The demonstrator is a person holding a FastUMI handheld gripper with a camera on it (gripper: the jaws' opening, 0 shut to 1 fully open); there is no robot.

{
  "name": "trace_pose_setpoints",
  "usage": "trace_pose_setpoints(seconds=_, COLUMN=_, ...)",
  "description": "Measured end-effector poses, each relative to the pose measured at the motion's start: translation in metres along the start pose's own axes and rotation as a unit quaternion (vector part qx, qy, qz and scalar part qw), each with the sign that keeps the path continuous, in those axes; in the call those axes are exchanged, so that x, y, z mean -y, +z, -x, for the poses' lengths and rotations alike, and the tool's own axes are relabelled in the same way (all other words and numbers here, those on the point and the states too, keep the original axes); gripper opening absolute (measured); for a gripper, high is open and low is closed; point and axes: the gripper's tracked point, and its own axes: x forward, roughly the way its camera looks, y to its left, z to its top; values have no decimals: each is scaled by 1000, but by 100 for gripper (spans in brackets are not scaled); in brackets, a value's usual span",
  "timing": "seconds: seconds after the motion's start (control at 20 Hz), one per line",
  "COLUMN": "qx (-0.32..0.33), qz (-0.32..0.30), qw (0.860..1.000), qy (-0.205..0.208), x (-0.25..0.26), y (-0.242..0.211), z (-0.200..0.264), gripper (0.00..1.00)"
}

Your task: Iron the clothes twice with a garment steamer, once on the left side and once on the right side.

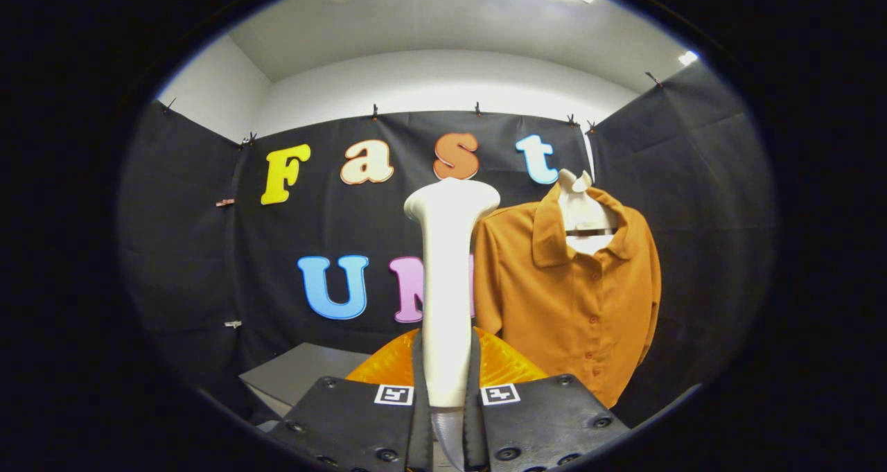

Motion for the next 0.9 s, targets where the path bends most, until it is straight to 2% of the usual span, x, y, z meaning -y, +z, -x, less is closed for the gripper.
trace_pose_setpoints(seconds=0.3, qx=25, qz=18, qw=999, qy=-37, x=59, y=-1, z=-11, gripper=20)
trace_pose_setpoints(seconds=0.9, qx=-53, qz=11, qw=996, qy=-67, x=114, y=-102, z=-50, gripper=21)
